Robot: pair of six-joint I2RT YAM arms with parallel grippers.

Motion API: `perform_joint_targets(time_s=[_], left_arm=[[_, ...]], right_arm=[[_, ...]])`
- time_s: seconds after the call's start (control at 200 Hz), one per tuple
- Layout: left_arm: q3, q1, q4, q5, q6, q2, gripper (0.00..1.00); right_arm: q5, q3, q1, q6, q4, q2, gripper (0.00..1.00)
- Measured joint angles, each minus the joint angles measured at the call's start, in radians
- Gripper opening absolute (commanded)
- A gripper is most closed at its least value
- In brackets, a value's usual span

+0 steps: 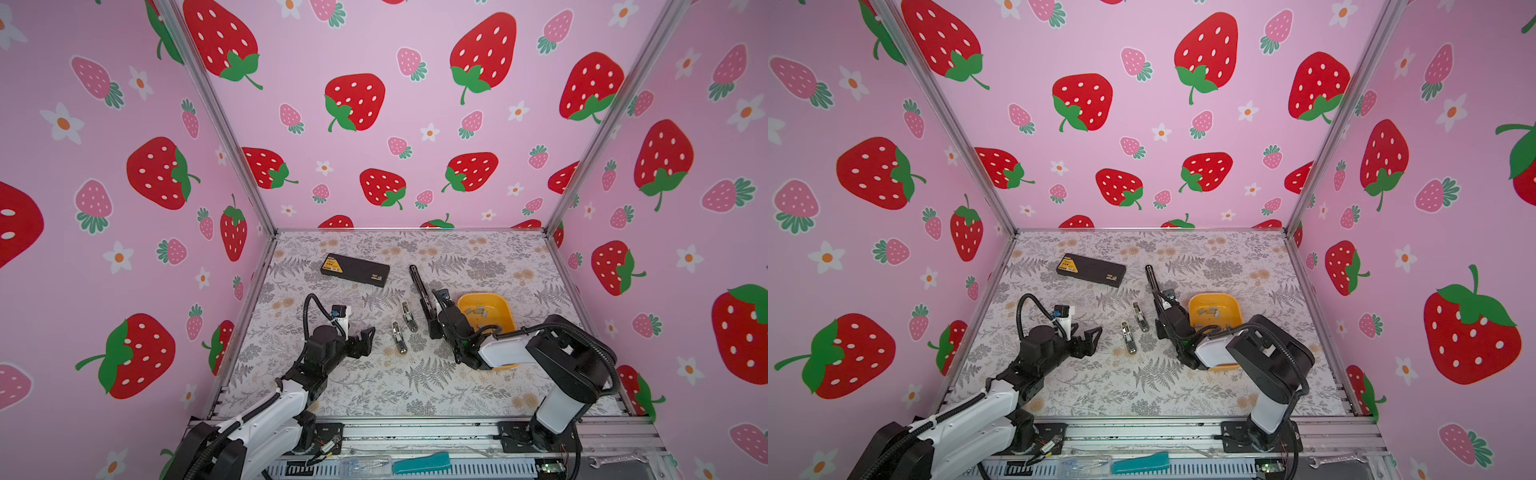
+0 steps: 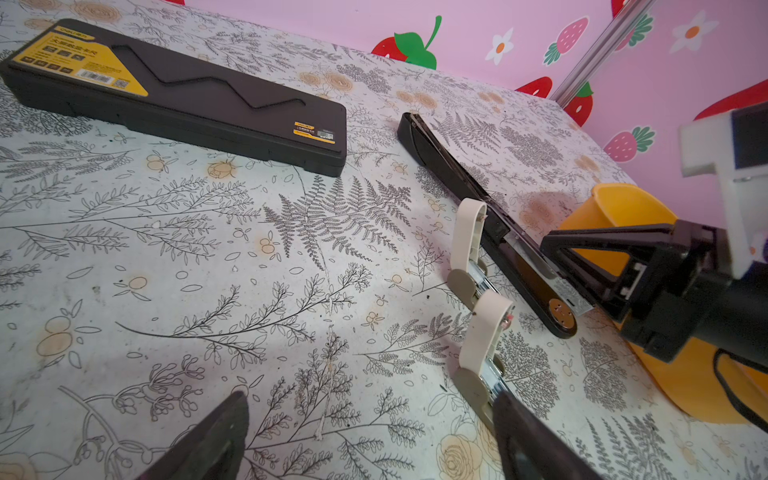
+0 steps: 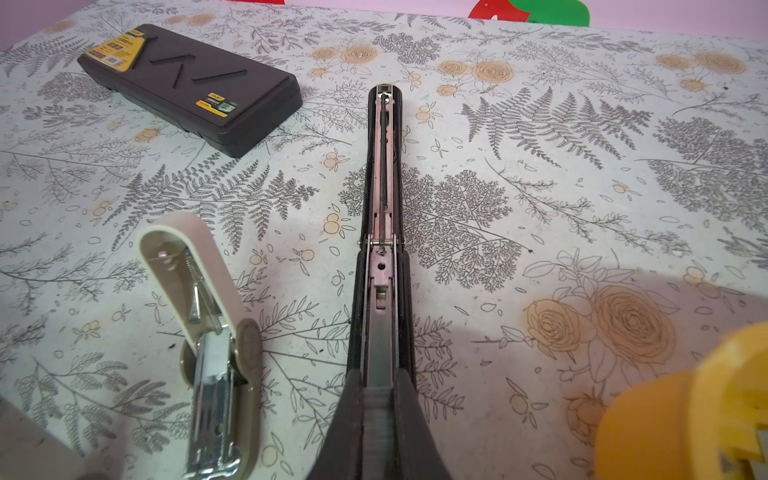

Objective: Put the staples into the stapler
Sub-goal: 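Raise the right gripper and draw it back toward the robot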

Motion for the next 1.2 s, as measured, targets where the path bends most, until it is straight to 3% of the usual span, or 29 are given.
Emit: perform_joint_targets(time_s=[0.46,0.73,1.201], left_arm=[[0.006,0.0,0.0,-0.007,0.0,0.016,0.93],[0.009,0.0,0.0,-0.007,0.004,0.021,0.93],[0.009,-0.003,0.0,-0.007,0.006,-0.008,0.93]], right_arm=[[-0.073,-0.127,0.0,-0.076,0.182,-0.037,0.03],[-0.141,-0.131,0.0,-0.125,0.218,-0.049,0.02],[-0.15,-0.099,-0.016,-0.186,0.274,-0.045,0.0]])
